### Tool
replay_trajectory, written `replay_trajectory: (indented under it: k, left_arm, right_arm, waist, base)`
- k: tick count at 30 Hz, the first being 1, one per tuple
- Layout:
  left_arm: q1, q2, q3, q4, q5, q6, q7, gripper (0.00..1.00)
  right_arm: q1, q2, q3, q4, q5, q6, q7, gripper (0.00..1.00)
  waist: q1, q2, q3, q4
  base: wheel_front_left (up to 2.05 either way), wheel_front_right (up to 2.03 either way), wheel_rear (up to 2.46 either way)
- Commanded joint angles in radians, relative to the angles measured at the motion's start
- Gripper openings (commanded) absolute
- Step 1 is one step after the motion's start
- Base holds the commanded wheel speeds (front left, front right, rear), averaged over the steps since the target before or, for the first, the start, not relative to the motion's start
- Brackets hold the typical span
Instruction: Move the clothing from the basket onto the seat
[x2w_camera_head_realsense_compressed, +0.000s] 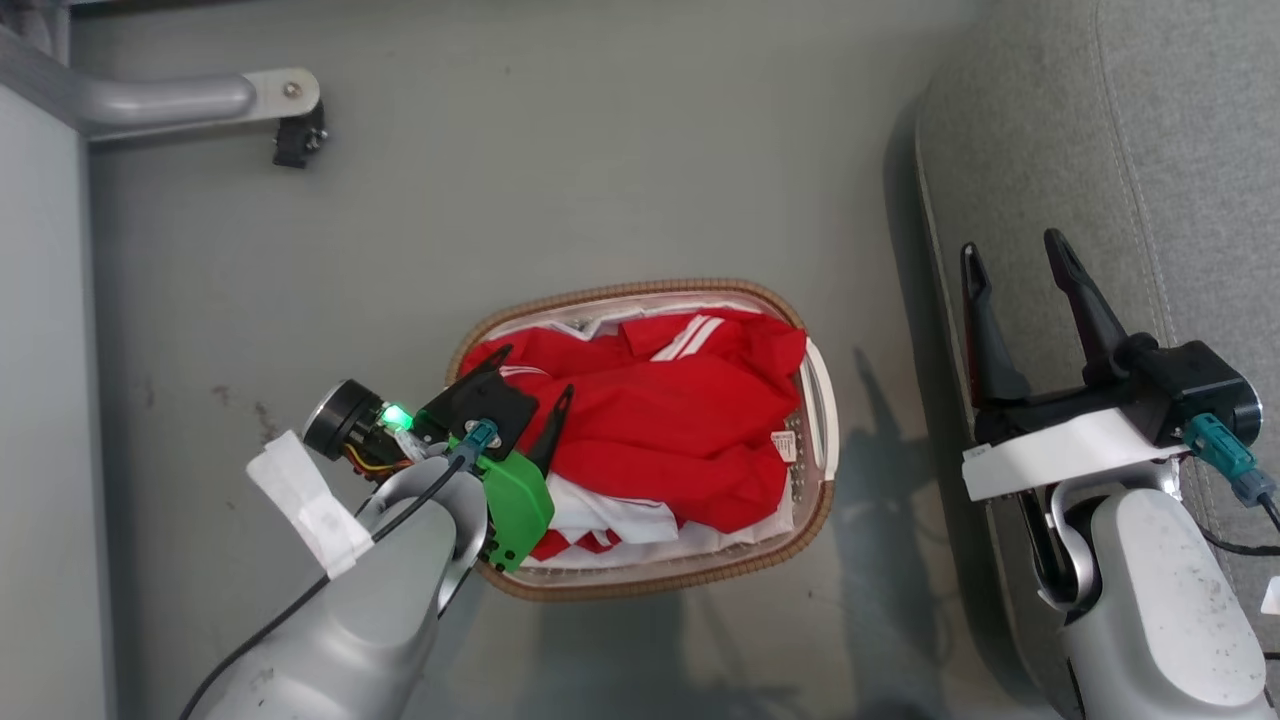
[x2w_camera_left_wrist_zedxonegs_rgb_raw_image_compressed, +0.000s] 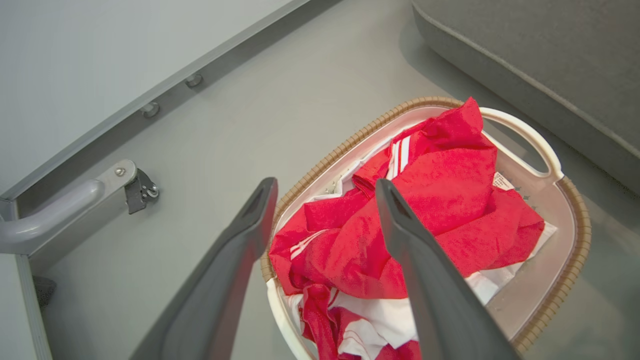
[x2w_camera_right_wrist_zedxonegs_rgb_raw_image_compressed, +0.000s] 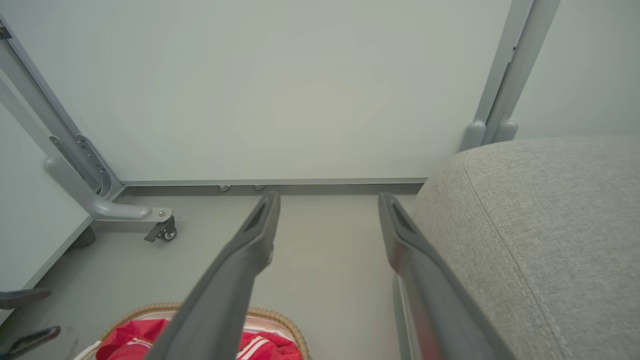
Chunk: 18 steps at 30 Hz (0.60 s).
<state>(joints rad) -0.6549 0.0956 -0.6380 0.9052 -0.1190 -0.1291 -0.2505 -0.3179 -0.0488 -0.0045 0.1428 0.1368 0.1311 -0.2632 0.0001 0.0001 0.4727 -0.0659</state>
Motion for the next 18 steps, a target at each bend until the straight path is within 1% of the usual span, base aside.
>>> replay_trajectory:
  k: [1,4,10,18]
  left_arm:
    - [-0.053,0.011,-0.039,0.037,-0.023,-0.002,0.013,1.0]
    - [-0.111,0.017,-0.135,0.105,-0.055,-0.002,0.039,1.0]
    - [-0.205,0.05,-0.315,0.17,-0.123,-0.002,0.091,1.0]
    - [-0.305,0.104,-0.466,0.216,-0.215,-0.002,0.157,1.0]
  right_arm:
    - [-0.025,-0.003,0.008,-0.009,0.013,-0.001,-0.002,1.0]
    - [-0.049,-0.002,0.024,-0.018,0.031,-0.001,-0.002,1.0]
    - [-0.083,-0.003,0.05,-0.029,0.063,-0.001,-0.002,1.0]
    - [-0.099,-0.002,0.094,-0.041,0.106,-0.001,-0.002,1.0]
  waist:
    - [-0.0001,-0.0001,0.14,-0.091]
    - [-0.0001,-0.0001,0.189,-0.116]
    - [-0.0001,-0.0001,0.275,-0.154]
    - [-0.0001,-0.0001,0.343,-0.192]
  base:
    - [0.0,0.0,0.0]
    - [0.0,0.0,0.0]
    - [0.0,0.0,0.0]
    - [0.0,0.0,0.0]
